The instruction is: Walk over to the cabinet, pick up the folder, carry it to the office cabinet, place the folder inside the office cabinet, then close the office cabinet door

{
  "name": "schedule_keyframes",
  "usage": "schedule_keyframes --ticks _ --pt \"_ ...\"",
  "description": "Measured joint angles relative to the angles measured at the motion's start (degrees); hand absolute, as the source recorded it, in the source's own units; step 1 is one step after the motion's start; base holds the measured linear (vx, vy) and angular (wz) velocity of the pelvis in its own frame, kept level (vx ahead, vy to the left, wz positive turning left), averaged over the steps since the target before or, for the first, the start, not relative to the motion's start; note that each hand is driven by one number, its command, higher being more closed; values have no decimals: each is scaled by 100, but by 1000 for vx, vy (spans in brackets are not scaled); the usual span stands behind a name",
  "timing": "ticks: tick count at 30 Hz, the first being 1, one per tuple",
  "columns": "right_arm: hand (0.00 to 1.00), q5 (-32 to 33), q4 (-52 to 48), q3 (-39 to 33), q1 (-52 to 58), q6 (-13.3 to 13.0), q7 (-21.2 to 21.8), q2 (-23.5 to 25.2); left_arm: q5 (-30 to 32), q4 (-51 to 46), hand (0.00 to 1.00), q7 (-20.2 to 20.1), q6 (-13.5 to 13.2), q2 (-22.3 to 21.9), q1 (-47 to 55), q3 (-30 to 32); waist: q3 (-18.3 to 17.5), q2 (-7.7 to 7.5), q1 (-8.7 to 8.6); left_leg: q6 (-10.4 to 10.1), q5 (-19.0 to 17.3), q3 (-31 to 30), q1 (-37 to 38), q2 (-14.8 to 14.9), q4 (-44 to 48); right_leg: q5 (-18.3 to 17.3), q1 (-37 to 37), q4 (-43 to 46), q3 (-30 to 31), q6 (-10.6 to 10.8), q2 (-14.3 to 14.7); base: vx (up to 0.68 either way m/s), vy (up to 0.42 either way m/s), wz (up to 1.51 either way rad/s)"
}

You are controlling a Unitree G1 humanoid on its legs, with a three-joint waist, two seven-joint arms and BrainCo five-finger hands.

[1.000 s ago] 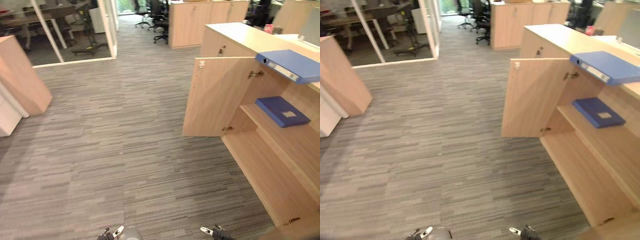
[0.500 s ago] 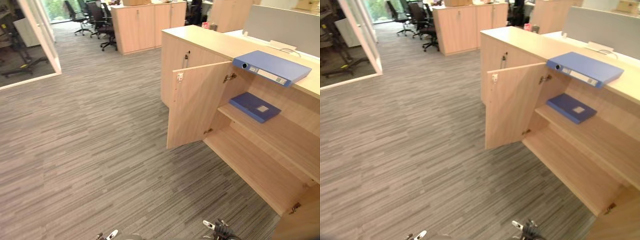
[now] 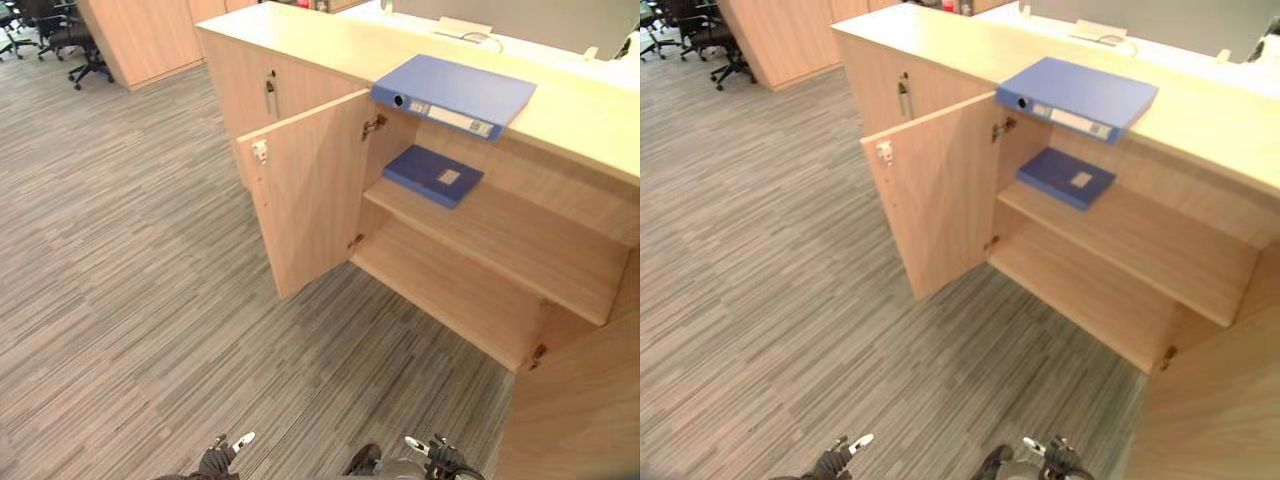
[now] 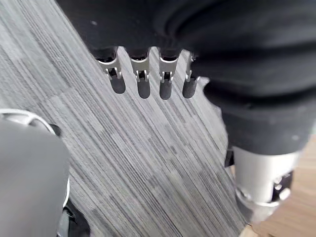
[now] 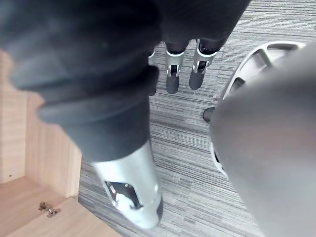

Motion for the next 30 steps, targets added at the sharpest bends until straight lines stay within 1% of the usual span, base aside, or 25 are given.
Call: schedule_keyframes --ticks 1,2,3,5,7,9,10,11,12,13,14,15,16,17,18,19,20,21,22,24,25,27,28,29,30 --pt "0 79 9 54 20 1 0 -7 -116 -84 0 4 -5 -48 80 126 0 40 15 227 173 -33 -449 520 1451 -18 223 -187 267 1 288 356 -171 -116" --pt "0 160 46 98 30 2 0 -81 -197 -97 0 6 -42 -108 104 167 -21 173 62 313 175 -188 -829 878 2544 -81 383 -269 558 -24 516 319 -54 -125" --pt "0 178 75 98 30 5 -3 -99 -230 -99 0 5 -47 -106 102 158 -30 188 92 332 93 -275 -988 948 2850 -114 400 -272 691 -36 567 312 27 -151" --pt "0 177 112 96 -4 9 -22 -115 -259 -213 0 9 -57 -102 100 154 -22 156 132 375 -155 -433 -1384 869 2940 -128 572 -290 1231 -73 617 262 46 -134" --pt "0 177 205 114 -28 15 -33 -147 -311 -267 0 14 -92 -116 96 140 -13 142 200 343 -328 -765 -1629 623 2265 -132 642 -299 1668 -64 582 243 106 -117" --pt "0 177 215 395 -48 7 -47 -160 -348 -310 0 57 -155 -103 86 131 35 38 228 286 -411 -1577 -1687 31 680 -158 748 -310 2171 65 381 241 195 -112" --pt "0 177 220 482 -43 2 -44 -166 -346 -308 0 68 -163 -103 88 130 20 15 226 267 -399 -1837 -1663 -134 226 -165 756 -313 2261 125 321 272 267 -97" --pt "0 176 214 550 -43 -6 -42 -176 -345 -301 0 75 -167 -107 84 104 7 19 222 205 -264 -2411 -1668 -432 -754 -180 760 -327 2477 298 203 193 218 -70" --pt "0 177 214 551 -40 -6 -42 -179 -348 -298 0 76 -168 -106 83 102 5 21 227 194 -17 -2542 -1672 -508 -976 -185 771 -331 2549 377 165 275 310 -79" --pt "0 180 198 563 11 -8 -42 -194 -353 -273 0 85 -171 -97 107 103 -86 28 250 39 669 -2609 -1562 -608 -1186 -183 795 -341 2713 548 89 255 273 -46" --pt "0 180 196 586 20 -8 -40 -128 -355 -254 0 89 -170 -60 94 106 -111 -62 237 68 687 -2509 -1491 -698 -1200 -168 836 -375 2746 622 -21 345 321 -44" --pt "0 174 174 691 54 -10 -29 -48 -341 -233 0 95 -170 49 84 85 -121 -244 184 170 637 -2382 -1366 -875 -1283 -144 889 -388 2746 728 -244 353 307 -26" --pt "0 174 177 687 56 -12 -14 -13 -339 -165 0 102 -166 145 19 69 -80 -334 164 259 584 -2230 -1190 -1012 -1278 -117 1017 -331 2751 830 -438 369 349 -32" --pt "0 173 178 670 61 -10 -10 -18 -335 -114 0 107 -162 159 11 62 -72 -326 170 327 543 -2140 -1042 -1051 -1307 -110 1042 -203 2757 853 -521 286 349 -55" --pt "0 170 171 662 64 -11 -2 -26 -286 -42 0 113 -159 148 51 45 -53 -278 199 398 528 -1886 -638 -1111 -1531 -146 946 263 2775 906 -712 205 340 -85" --pt "0 165 147 651 64 -27 12 -57 -212 27 0 113 -157 135 155 -13 -89 -168 191 483 509 -1650 -292 -1133 -1828 -147 738 873 2746 908 -861 138 282 -92" --pt "0 149 137 648 66 -35 22 -82 -203 56 0 113 -154 122 209 -66 -116 -123 182 511 494 -1547 -187 -1153 -1969 -148 579 1184 2712 905 -946 104 269 -82" --pt "0 143 78 606 85 -37 48 -94 -182 59 0 111 -149 121 282 -121 -196 -74 164 574 468 -1427 -49 -1221 -2249 -167 222 1835 2519 863 -1176 93 243 -55" --pt "0 86 -39 485 126 -80 42 -78 -142 64 0 112 -137 156 279 -166 -204 -99 118 635 500 -1372 21 -1333 -2445 -179 -70 2344 2240 759 -1461 85 223 -39" --pt "0 -48 -68 481 168 -99 40 -114 -96 73 0 111 -126 185 284 -217 -196 -113 72 693 542 -1351 105 -1422 -2598 -209 -185 2565 2003 712 -1658 90 124 -10" --pt "0 -51 -69 482 170 -90 43 -129 -96 75 0 111 -126 211 291 -287 -197 -111 66 703 548 -1325 136 -1427 -2653 -257 -198 2492 1999 777 -1641 173 68 -12" --pt "0 -49 -71 480 123 -85 53 -130 -91 162 0 110 -114 219 237 -338 -164 -49 50 706 549 -1428 130 -1271 -2667 -603 -242 2226 2041 858 -1380 169 -29 -11" --pt "0 -49 -127 491 99 -78 65 -160 -91 199 0 111 -89 198 196 -398 -115 60 10 681 539 -1520 142 -1023 -2666 -709 -295 1965 2079 849 -1036 94 -111 4" --pt "0 -53 -173 497 102 -69 72 -154 -83 218 0 106 -89 212 167 -456 -109 82 4 633 548 -1547 148 -860 -2659 -701 -378 1722 2157 858 -818 126 -219 13" --pt "0 -52 -174 497 103 -47 76 -114 -70 243 0 105 -91 256 149 -453 -114 22 8 533 547 -1570 166 -740 -2650 -658 -491 1346 2254 860 -658 78 -157 13"
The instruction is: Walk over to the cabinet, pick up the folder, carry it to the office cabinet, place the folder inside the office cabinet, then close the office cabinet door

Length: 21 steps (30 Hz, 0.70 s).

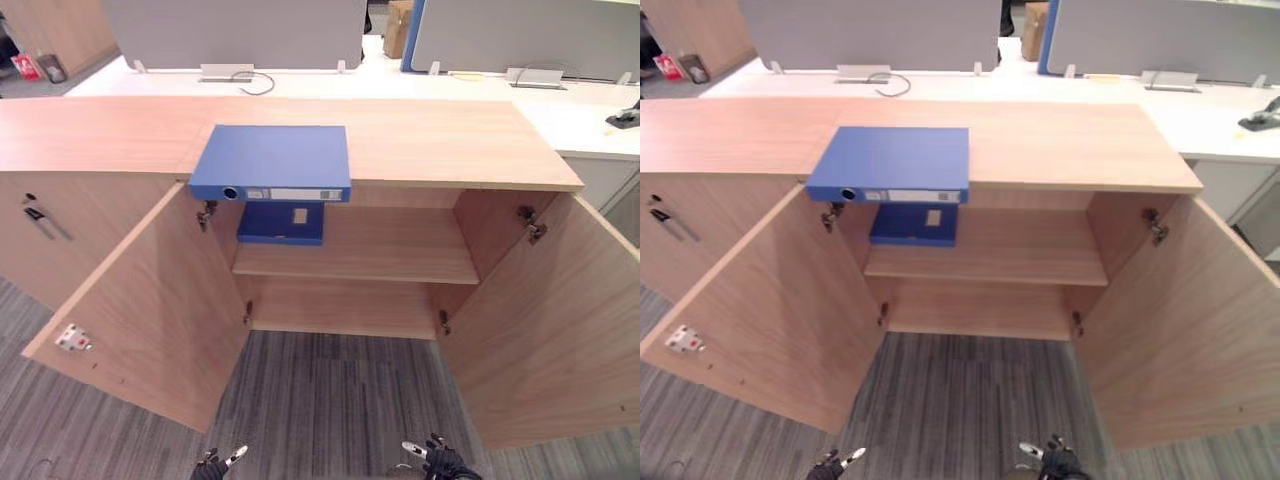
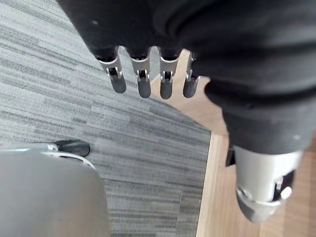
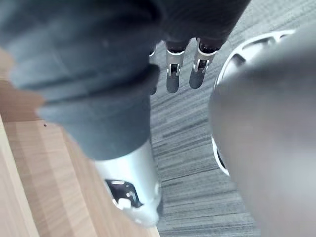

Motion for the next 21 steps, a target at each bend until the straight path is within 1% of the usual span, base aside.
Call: schedule_keyframes --ticks 1,2,3,4,5,6,7,8,9,10,11,12,14,15,16,17,18,19,20,21 --pt "0 0 -1 -2 0 1 0 35 0 -2 0 0 -2 31 -19 20 34 -75 1 -22 -2 2 61 0 0 71 8 -241 89 -32 33 93 -252 13" --pt "0 4 11 3 25 19 4 114 0 -15 0 3 -20 93 11 98 19 -270 7 -168 -78 8 179 -87 6 545 36 -688 379 -81 42 75 -252 14" --pt "0 47 2 -8 28 20 17 105 -4 55 0 14 -2 28 18 204 11 -245 -3 -323 -184 -44 307 -19 1 813 85 -590 453 -175 122 145 -332 -1" --pt "0 -5 26 66 33 30 32 42 -3 30 0 10 -21 -116 132 334 -81 -115 25 -336 -195 -13 348 146 60 669 131 -582 471 -265 293 158 -326 2" --pt "0 12 28 41 29 30 32 21 -10 23 0 10 -30 -230 177 520 -114 -24 17 -388 -230 -43 344 311 236 509 239 -621 386 -269 437 152 -257 0" --pt "0 7 38 46 29 33 34 28 -18 23 0 9 -31 -255 192 595 -120 -25 18 -411 -246 -63 276 390 422 456 306 -675 355 -327 509 135 -288 19" --pt "0 15 80 45 26 33 35 45 -33 -27 0 6 -38 -263 223 716 -119 -50 31 -483 -351 -132 -46 571 1093 403 453 -845 249 -409 650 116 -230 24" --pt "0 30 111 45 20 32 35 44 -54 -68 0 6 -33 -270 226 788 -115 -58 32 -513 -460 -243 -347 681 1695 393 537 -967 189 -426 738 171 -324 33" --pt "0 53 141 34 20 46 29 43 -124 -177 0 10 -33 -309 245 937 -90 -65 77 -494 -520 -458 -1090 969 3244 410 778 -1192 73 -443 956 186 -288 23" --pt "0 135 197 38 36 50 27 43 -209 -234 0 14 -37 -338 325 1007 -92 -63 141 -500 -525 -473 -1379 1120 3998 469 980 -1327 37 -549 1083 196 -251 10" --pt "0 184 245 38 38 50 26 43 -256 -238 0 16 -33 -339 373 1015 -94 -75 182 -498 -528 -438 -1481 1173 4273 479 1094 -1382 38 -599 1134 192 -131 -6" --pt "0 230 287 40 48 51 23 45 -302 -253 0 14 -19 -361 437 1028 -84 -104 219 -474 -562 -231 -1591 1200 4409 469 1291 -1505 43 -619 1178 207 -70 -4" --pt "0 229 353 47 -1 54 20 30 -306 -263 0 11 -19 -358 415 984 -70 -111 277 -509 -785 70 -1772 1093 4058 467 1368 -1607 81 -626 1160 219 -18 -8" --pt "0 231 366 55 -11 54 12 37 -375 -283 0 8 -19 -349 413 929 -53 -143 295 -485 -858 102 -1779 859 3446 469 1395 -1581 114 -629 1059 254 82 -18" --pt "0 231 366 75 -13 51 5 34 -450 -308 0 10 -20 -308 418 822 -33 -172 300 -507 -788 79 -1647 561 2467 469 1396 -1554 145 -627 938 252 116 -19" --pt "0 237 365 122 -7 50 3 18 -513 -314 0 9 -21 -300 421 770 -37 -167 302 -493 -598 46 -1546 422 1922 469 1388 -1547 169 -612 897 225 177 -31" --pt "0 231 370 252 -2 49 1 17 -632 -317 0 4 -31 -259 427 731 -40 -235 331 -166 2 38 -1342 219 1398 468 1368 -1581 286 -516 812 193 176 -21" --pt "0 230 339 282 -6 36 6 121 -744 -317 0 1 -46 -163 394 695 -81 -329 308 -111 153 78 -1183 32 1001 478 1366 -1606 310 -448 663 282 214 -13" --pt "0 233 342 274 8 33 3 196 -946 -323 0 -21 -48 -63 372 596 -106 -483 278 -46 304 106 -1033 -153 637 445 1342 -1603 300 -351 508 237 149 12" --pt "0 232 342 275 19 33 4 205 -1000 -334 0 -35 -53 -52 348 579 -124 -517 273 0 383 105 -958 -233 462 444 1330 -1598 284 -333 455 184 121 15"
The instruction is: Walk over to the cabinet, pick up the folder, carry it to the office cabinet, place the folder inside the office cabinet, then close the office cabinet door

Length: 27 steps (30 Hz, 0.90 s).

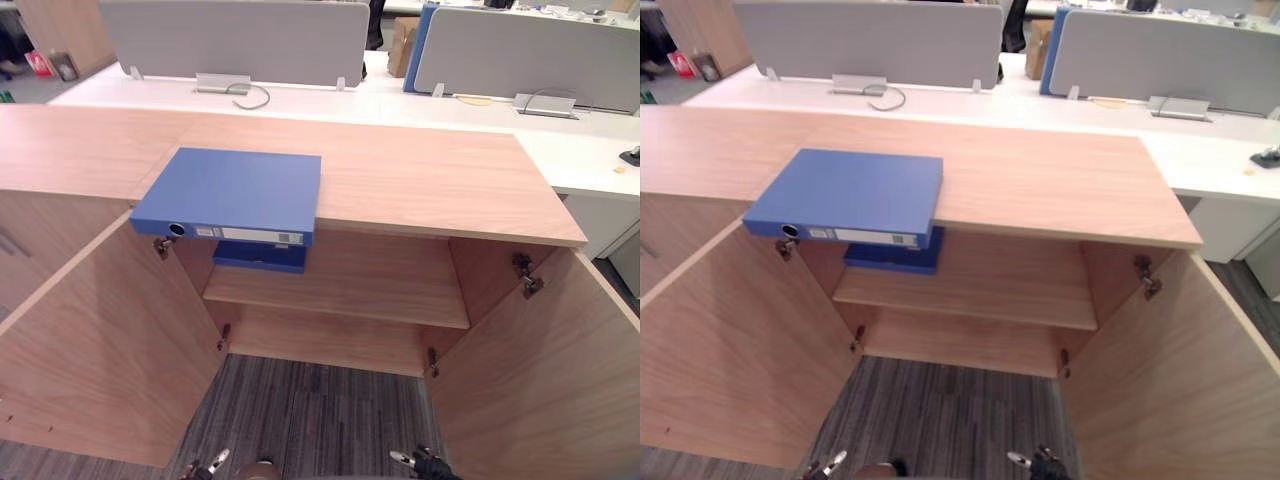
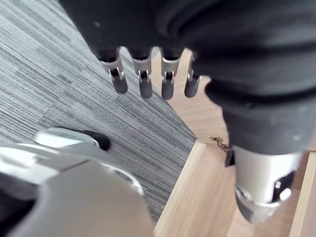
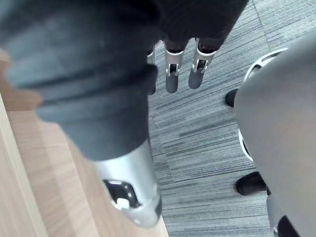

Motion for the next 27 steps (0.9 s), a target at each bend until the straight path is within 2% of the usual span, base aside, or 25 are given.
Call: schedule_keyframes --ticks 2,4,5,7,8,10,13,18,20,22,23,26,27 --pt "0 -1 -3 9 43 -1 -2 26 -625 -429 0 -75 -10 -44 25 -268 -103 2 2 102 319 -21 312 -241 -754 6 -28 14 -42 34 -160 129 122 21" --pt "0 -5 -19 180 41 -10 -2 29 -987 -858 0 -146 -30 -114 75 -446 -127 14 7 148 433 -48 429 -345 -1045 -3 -33 18 -47 86 -204 104 105 16" --pt "0 -12 -22 282 40 -17 -5 30 -1315 -1321 0 -218 -59 -183 130 -620 -175 2 9 196 477 -72 434 -407 -1157 -2 -73 22 -49 101 -255 70 94 10" --pt "0 -12 -23 406 43 -20 -6 30 -1501 -1666 0 -267 -85 -225 158 -725 -208 -2 15 209 493 -81 430 -437 -1210 0 -95 24 -50 106 -279 52 76 6" --pt "0 -15 -49 461 44 -22 -6 31 -1860 -2068 0 -295 -123 -256 172 -824 -208 -2 14 209 493 -100 430 -466 -1211 3 -95 33 -51 111 -305 37 46 5" --pt "0 -14 -68 578 48 -21 -9 11 -2199 -2698 0 -290 -175 -314 247 -919 -207 2 17 210 494 -117 418 -495 -1215 -14 -99 30 -52 137 -329 14 17 3" --pt "0 -26 -105 826 50 -20 -11 -47 -2498 -3540 0 -282 -289 -325 395 -1120 -212 33 32 224 513 -130 416 -517 -1223 -56 -94 27 -59 203 -345 0 0 0" --pt "0 -159 -106 900 33 -8 -11 -121 -2751 -4518 0 -261 -306 -408 589 -1250 -200 134 50 177 622 -185 411 -472 -1259 -85 -68 7 -109 242 -271 -63 -52 5" --pt "0 -242 -105 908 25 5 -11 -122 -2546 -4865 0 -185 -309 -482 655 -1242 -196 143 60 156 669 -265 390 -424 -1261 -85 -43 -12 -188 241 -221 -70 -73 20" --pt "0 -243 -104 906 31 14 -11 -122 -1889 -5240 0 10 -307 -598 682 -1149 -202 148 79 129 726 -378 344 -383 -1262 -85 -4 -64 -307 238 -185 -67 -64 31" --pt "0 -244 -105 905 38 19 -10 -122 -1071 -5499 0 282 -282 -683 687 -1017 -212 148 99 106 760 -436 316 -345 -1263 -83 34 -91 -389 236 -147 -53 -72 29" --pt "0 -254 -106 907 140 34 -4 -119 502 -6087 0 757 -138 -816 732 -745 -328 130 186 96 769 -439 317 -291 -1261 -55 80 -175 -400 209 -99 -12 -43 7" --pt "0 -262 -109 914 167 37 -4 -119 1319 -6480 0 1005 -87 -848 776 -690 -361 131 220 95 769 -423 303 -282 -1260 -4 94 -230 -389 206 -77 14 -35 -6"
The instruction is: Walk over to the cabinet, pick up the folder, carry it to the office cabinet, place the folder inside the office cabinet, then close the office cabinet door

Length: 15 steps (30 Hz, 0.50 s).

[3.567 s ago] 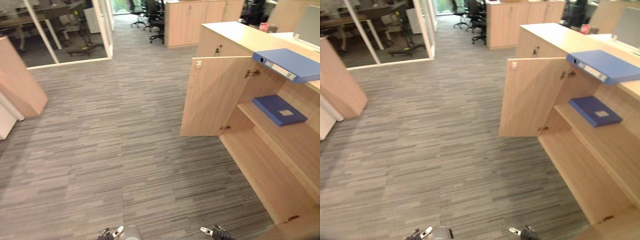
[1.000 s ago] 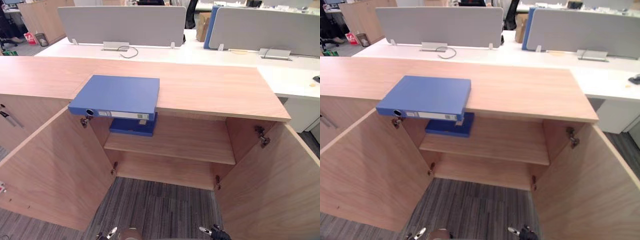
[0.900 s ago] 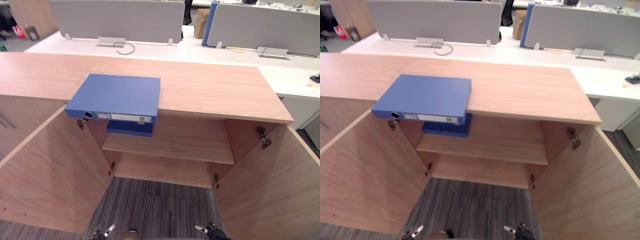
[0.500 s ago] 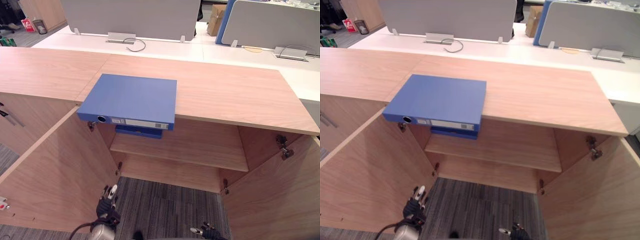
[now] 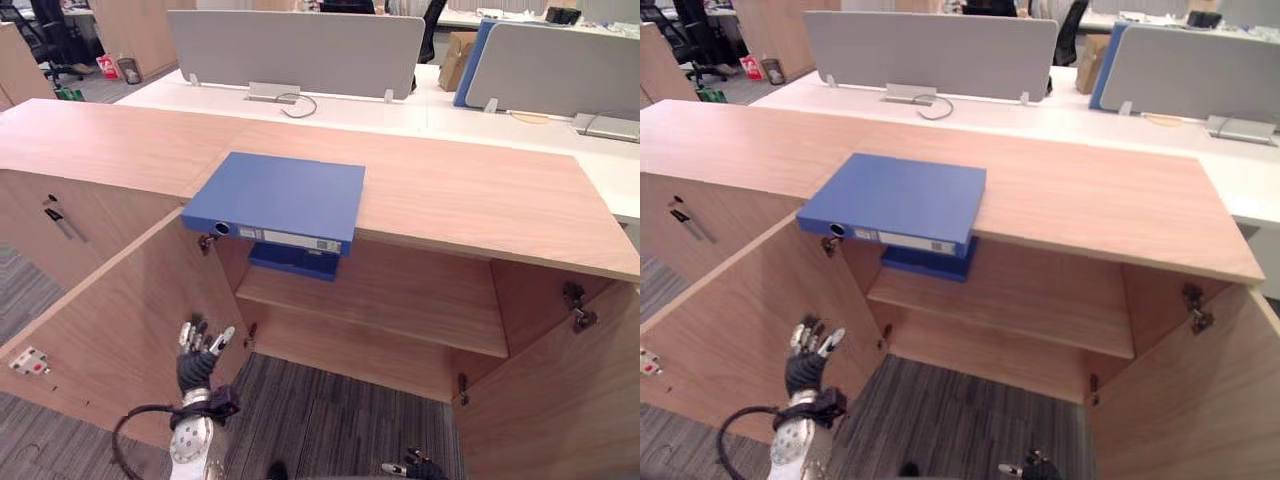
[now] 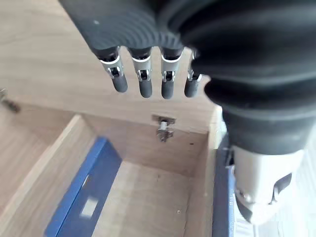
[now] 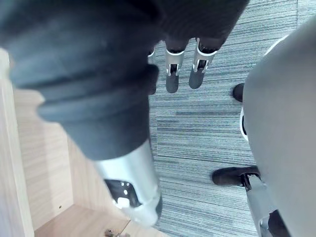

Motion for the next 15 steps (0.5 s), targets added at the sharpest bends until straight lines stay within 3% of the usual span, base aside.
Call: schedule_keyframes --ticks 5,8,12,15 --pt "0 -208 -12 201 21 31 -6 -12 2488 -1129 0 957 36 38 -216 -18 -130 -16 21 -21 17 137 -75 56 17 157 -34 -148 130 -47 66 -1 -4 -13" --pt "0 -235 -9 207 47 48 -6 -25 3348 -1424 0 1204 93 308 -440 -338 -196 -4 64 -36 27 294 -91 115 6 220 -143 -154 302 -87 103 -63 12 -31" --pt "0 -317 -53 210 22 45 -4 -20 4642 -1111 0 1365 115 1172 -1148 -929 -241 40 -36 -58 26 363 -77 167 -1 255 -211 -196 373 -105 150 -104 6 -11" --pt "0 -430 -51 231 -10 24 -1 -11 5479 -379 0 1518 233 1911 -1693 -968 -316 38 -93 -68 25 381 -80 170 -2 262 -215 -279 457 -115 196 -47 9 -9"
